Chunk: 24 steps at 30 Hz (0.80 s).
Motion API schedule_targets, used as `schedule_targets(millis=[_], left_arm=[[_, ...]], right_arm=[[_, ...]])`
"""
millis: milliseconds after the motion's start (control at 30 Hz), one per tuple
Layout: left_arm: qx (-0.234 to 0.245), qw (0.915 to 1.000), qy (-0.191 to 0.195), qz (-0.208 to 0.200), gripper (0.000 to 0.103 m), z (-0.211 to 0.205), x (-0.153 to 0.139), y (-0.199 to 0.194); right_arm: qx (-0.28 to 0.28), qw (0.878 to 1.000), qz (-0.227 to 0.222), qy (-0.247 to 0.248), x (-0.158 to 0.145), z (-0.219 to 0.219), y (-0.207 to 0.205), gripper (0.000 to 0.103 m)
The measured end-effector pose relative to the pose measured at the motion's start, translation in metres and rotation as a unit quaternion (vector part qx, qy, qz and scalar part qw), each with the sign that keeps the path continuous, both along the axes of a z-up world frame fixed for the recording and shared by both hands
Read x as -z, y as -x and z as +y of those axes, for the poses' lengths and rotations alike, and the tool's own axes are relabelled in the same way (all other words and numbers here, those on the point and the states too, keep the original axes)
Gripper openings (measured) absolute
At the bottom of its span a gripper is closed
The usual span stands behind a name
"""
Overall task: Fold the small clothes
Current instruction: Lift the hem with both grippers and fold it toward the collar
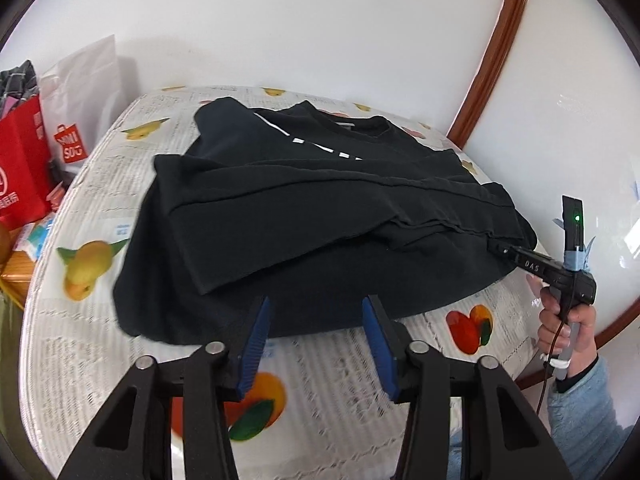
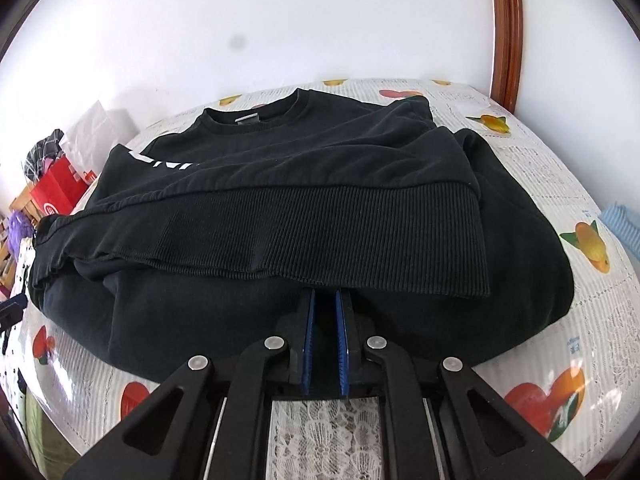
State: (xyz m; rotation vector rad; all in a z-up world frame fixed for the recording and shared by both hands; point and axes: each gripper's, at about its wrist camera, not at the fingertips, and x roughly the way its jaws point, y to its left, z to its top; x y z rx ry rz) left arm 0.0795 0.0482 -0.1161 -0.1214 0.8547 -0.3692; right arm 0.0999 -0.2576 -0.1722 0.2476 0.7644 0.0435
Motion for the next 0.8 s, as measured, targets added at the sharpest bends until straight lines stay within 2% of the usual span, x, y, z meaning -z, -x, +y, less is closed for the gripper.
schedule_targets(millis=[33, 200, 367, 633, 800], left_arm=[[0.002, 1.0, 0.001, 0.002, 0.032, -0.004, 0.001, -0.003], [0.022, 0.999, 0.019, 0.035, 0.029, -0.02, 0.013, -0.027], [0.028, 0.9981, 0.022, 0.051, 0.027, -0.033, 0.019, -0.049], [0.025, 0.9993, 0.023, 0.014, 0.027, -0.04, -0.012, -0.076], [0.019, 0.9994, 0.029, 0.005, 0.027, -0.039, -0.019, -0.089]], right_arm=[[0.002, 1.0, 0.001, 0.001, 0.002, 0.0, -0.001, 0.01], [0.0, 1.0, 0.0, 0.004, 0.008, 0.002, 0.004, 0.01], [-0.008, 0.999, 0.02, -0.027, 0.007, -0.006, 0.001, 0.009], [-0.019, 0.999, 0.034, -0.034, -0.01, -0.003, -0.008, 0.008], [-0.03, 0.998, 0.048, -0.032, -0.013, 0.011, -0.022, 0.008]])
